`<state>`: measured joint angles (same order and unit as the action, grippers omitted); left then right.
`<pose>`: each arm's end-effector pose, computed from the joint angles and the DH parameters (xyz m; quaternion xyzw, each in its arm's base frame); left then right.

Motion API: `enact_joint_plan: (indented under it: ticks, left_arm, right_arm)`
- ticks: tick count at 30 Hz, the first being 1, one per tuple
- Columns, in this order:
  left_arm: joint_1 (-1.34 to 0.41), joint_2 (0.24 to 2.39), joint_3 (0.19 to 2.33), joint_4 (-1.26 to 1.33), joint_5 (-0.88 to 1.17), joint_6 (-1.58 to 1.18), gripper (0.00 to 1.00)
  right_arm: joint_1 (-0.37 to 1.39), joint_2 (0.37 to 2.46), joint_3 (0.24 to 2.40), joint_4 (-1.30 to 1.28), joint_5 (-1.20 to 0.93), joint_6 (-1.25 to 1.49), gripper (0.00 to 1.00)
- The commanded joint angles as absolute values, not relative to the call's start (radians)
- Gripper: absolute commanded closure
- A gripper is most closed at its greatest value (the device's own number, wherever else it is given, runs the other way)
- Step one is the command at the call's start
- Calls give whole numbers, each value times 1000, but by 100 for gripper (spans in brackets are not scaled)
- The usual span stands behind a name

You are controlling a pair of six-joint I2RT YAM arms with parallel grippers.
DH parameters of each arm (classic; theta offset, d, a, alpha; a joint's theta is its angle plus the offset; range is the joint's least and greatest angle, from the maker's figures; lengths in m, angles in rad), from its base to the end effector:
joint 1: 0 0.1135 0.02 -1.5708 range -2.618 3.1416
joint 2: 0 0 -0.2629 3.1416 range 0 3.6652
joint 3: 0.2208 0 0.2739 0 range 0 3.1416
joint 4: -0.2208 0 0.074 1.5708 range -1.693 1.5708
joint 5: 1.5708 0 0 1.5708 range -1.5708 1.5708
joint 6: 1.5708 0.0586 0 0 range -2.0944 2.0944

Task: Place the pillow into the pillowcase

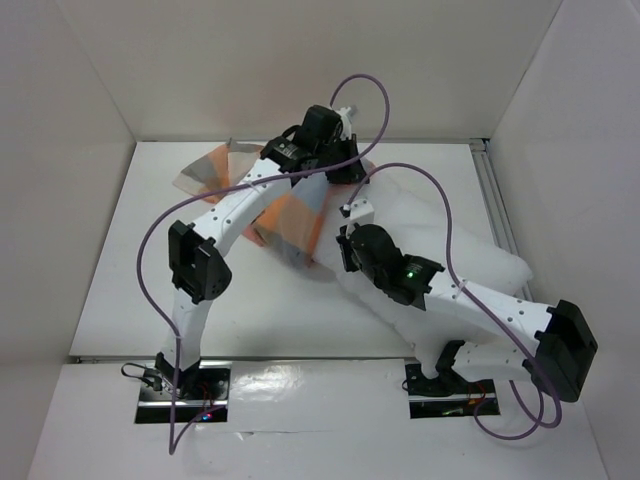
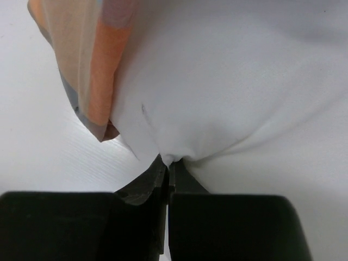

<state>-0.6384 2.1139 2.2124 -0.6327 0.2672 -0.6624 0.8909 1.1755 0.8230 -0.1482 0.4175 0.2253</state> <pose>0.4150 -0.3272 0.3581 0.0557 0.8617 -0.3894 0.3207 0.2085 0.2201 0.2589 -0.1751 0.8299 0.1129 0.5175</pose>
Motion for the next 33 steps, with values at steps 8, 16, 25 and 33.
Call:
enact_joint_plan:
  ticks: [8,16,25,33]
  left_arm:
    - [-591,2079,2304,-652,329,-609,0]
    - [-405,1621,1889,-652,167,-575,18]
    - [-270,1315,1136,-456,279,-701,10]
    - [-262,1446,966,-123,460,-798,8]
  right_arm:
    - [807,1268,857,44,416,184,100]
    - [733,1295,962,-67,350,202,74]
    - [733,1161,1048,-440,491,354,2]
    - [753,1089,1057,-889,540,673,1]
